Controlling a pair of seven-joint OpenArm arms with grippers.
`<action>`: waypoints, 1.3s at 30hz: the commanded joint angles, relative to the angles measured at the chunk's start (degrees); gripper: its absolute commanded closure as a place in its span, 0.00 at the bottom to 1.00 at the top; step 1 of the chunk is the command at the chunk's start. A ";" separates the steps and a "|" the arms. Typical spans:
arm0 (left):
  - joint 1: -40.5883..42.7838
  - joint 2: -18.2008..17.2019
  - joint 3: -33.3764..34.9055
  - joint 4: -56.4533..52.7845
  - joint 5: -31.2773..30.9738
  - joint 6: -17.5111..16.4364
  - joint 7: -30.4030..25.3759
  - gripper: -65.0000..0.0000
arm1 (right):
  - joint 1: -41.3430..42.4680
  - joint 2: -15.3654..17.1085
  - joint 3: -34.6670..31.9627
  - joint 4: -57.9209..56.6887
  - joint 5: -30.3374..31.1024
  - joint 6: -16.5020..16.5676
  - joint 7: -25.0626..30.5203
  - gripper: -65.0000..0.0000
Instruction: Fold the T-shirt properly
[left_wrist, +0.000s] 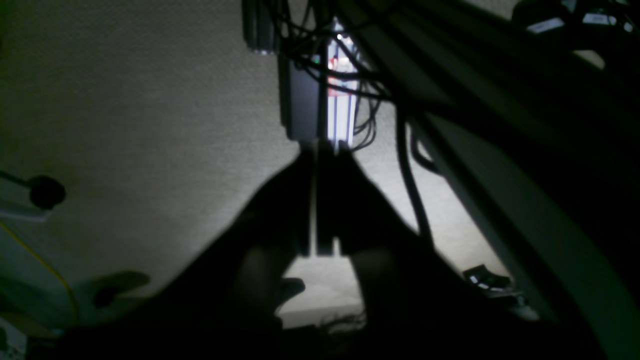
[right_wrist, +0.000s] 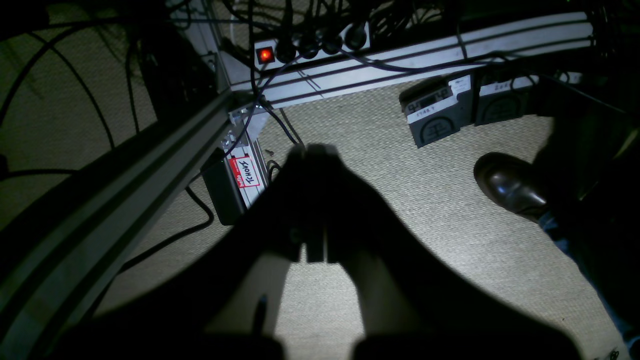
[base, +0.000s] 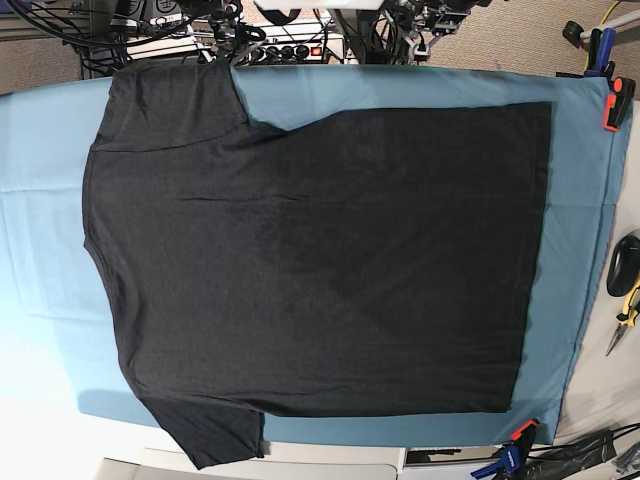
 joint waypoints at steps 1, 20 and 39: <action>0.31 0.00 -0.09 0.24 -0.28 -0.39 0.22 1.00 | 0.17 0.48 -0.15 0.37 -0.13 0.17 0.22 1.00; 1.64 -0.02 -0.09 1.75 -0.31 0.07 0.98 1.00 | -0.81 0.96 -0.13 0.68 -0.13 0.11 1.38 1.00; 33.59 -16.31 -0.74 51.04 -0.31 0.04 7.63 1.00 | -29.64 9.38 -0.15 36.17 9.09 0.90 -1.55 1.00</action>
